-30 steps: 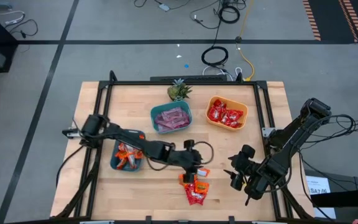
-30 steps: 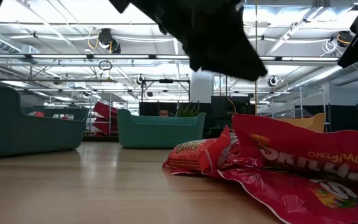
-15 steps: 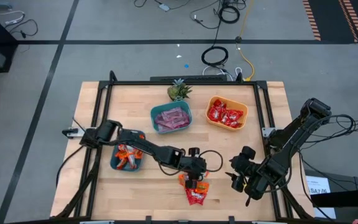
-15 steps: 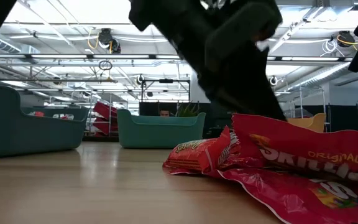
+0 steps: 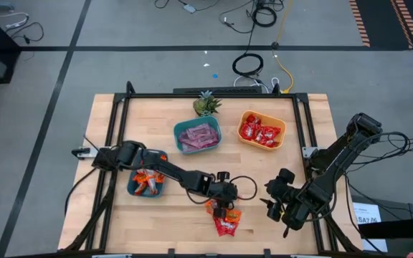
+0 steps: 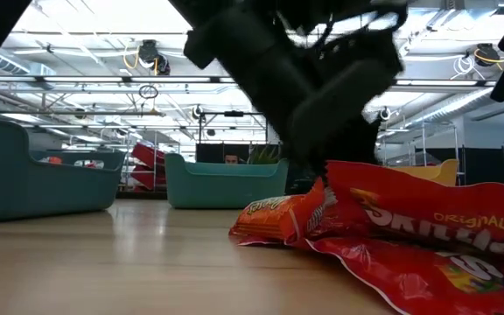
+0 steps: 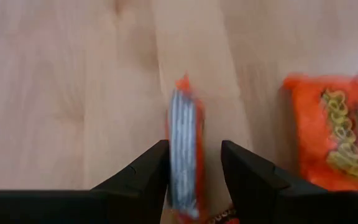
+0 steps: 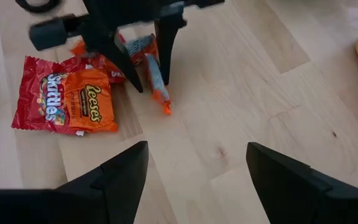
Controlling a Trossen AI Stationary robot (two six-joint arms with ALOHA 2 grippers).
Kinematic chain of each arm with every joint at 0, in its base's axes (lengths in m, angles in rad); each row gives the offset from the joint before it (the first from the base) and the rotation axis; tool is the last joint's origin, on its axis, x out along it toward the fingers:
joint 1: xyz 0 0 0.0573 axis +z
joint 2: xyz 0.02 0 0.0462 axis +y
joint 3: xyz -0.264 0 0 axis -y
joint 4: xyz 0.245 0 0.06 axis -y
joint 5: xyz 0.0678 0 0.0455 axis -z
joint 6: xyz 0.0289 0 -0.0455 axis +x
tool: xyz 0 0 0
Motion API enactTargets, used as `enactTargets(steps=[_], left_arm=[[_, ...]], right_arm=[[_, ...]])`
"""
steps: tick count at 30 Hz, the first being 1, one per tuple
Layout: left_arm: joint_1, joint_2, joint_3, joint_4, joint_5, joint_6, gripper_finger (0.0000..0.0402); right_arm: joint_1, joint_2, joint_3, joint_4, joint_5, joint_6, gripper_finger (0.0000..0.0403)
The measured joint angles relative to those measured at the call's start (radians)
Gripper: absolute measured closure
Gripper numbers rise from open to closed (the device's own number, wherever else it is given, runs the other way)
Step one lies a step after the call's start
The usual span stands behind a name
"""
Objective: Sort candy
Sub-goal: Put the orange chocolate into the blue bin
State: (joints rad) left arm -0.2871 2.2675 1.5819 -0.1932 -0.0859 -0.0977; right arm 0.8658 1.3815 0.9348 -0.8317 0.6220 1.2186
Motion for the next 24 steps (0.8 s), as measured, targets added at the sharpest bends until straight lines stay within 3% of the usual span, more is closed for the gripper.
enactTargets(steps=[7,11,16,24], left_arm=[[-0.002,0.008,0.0,-0.027,-0.002,-0.002,0.0253],[-0.003,-0.002,-0.001,-0.028,-0.021,-0.002,0.0293],[0.0,-0.041,-0.005,-0.056,-0.116,0.0,0.0348],[0.008,-0.172,-0.006,-0.131,-0.232,-0.084,0.0351]], right_arm=[[0.0,0.0,0.0,0.025,0.0,0.0,0.014],[0.0,0.0,0.0,0.033,0.0,0.0,0.014],[0.0,0.0,0.0,0.041,0.001,0.0,0.014],[0.0,0.0,0.0,0.045,0.001,0.0,0.014]])
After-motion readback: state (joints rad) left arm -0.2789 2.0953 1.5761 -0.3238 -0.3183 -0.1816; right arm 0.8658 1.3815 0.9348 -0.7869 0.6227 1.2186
